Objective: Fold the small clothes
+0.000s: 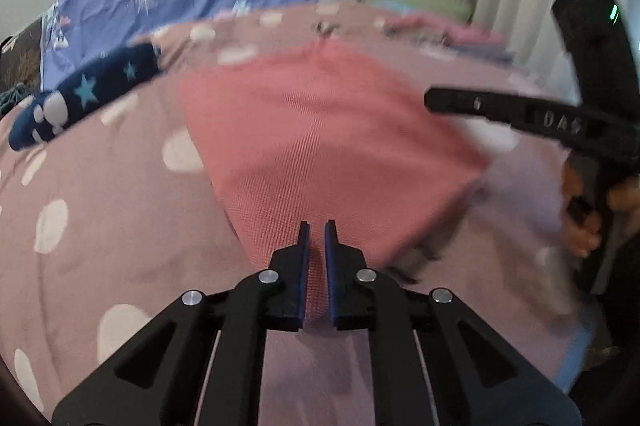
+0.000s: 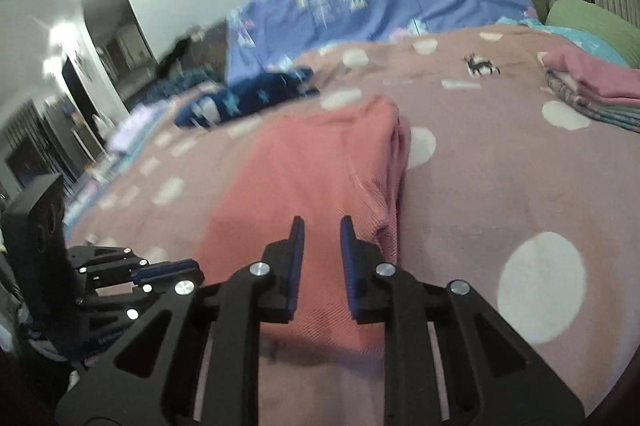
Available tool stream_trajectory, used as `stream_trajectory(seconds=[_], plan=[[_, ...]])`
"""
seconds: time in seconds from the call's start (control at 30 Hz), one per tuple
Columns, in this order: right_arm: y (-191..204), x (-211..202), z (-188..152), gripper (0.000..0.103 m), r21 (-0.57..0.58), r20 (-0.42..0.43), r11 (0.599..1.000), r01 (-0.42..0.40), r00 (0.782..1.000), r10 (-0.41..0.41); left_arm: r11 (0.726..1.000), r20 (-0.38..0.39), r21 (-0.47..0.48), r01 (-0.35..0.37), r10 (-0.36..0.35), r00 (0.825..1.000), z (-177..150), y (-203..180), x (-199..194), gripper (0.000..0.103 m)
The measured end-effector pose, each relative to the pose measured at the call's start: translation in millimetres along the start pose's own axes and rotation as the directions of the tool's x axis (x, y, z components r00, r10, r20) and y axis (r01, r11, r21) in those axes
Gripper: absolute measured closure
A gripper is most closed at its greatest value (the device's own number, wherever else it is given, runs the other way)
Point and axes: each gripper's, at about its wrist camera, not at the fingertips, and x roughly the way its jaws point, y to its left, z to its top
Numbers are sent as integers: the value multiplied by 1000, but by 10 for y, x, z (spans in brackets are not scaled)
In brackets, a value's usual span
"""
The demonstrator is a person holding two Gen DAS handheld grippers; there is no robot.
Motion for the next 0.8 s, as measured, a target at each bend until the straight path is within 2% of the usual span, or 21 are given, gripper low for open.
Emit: stream_trajectory(seconds=[0.03, 0.07, 0.1, 0.13, 0.17, 0.2, 0.23, 0.4, 0.53, 0.67, 0.8], plan=[[-43, 68, -32, 97, -6, -14, 999, 44, 999, -44, 1000, -28, 8, -13, 14, 1000, -58, -12, 120, 94], [-96, 137, -93, 102, -14, -26, 997, 74, 997, -74, 1000, -12, 15, -15, 15, 1000, -104, -20, 154, 94], [-182, 164, -154, 102, 6, -37, 997, 75, 997, -74, 1000, 2, 15, -8, 8, 1000, -128, -21, 135, 93], [-245, 155, -163, 100, 38, -38, 997, 68, 997, -67, 1000, 2, 9, 3, -3, 1000, -143, -2, 117, 93], [-290, 131, -159, 86, 62, -33, 996, 67, 997, -65, 1000, 1, -1, 17, -17, 1000, -145, 31, 107, 93], [-336, 121, -167, 77, 82, -26, 992, 97, 995, -95, 1000, -2, -11, 27, -27, 1000, -150, 62, 114, 93], [-352, 129, -176, 75, 89, -28, 992, 95, 995, -93, 999, -5, -20, 37, -37, 999, -149, 87, 129, 93], [-378, 86, -179, 74, 102, 0, 992, 71, 997, -72, 999, 6, 30, -22, 22, 1000, -167, -43, 126, 92], [-382, -148, -148, 74, 102, 58, 993, 64, 996, -70, 998, 9, 45, -40, 39, 999, -168, -60, 124, 92], [-164, -282, 87, 71, -10, 124, 998, 66, 990, -64, 998, 8, 45, -40, 39, 999, -173, -68, 126, 92], [63, -107, 362, 70, -106, 120, 994, 22, 993, -9, 998, 9, 46, -40, 39, 999, -181, -65, 131, 92]])
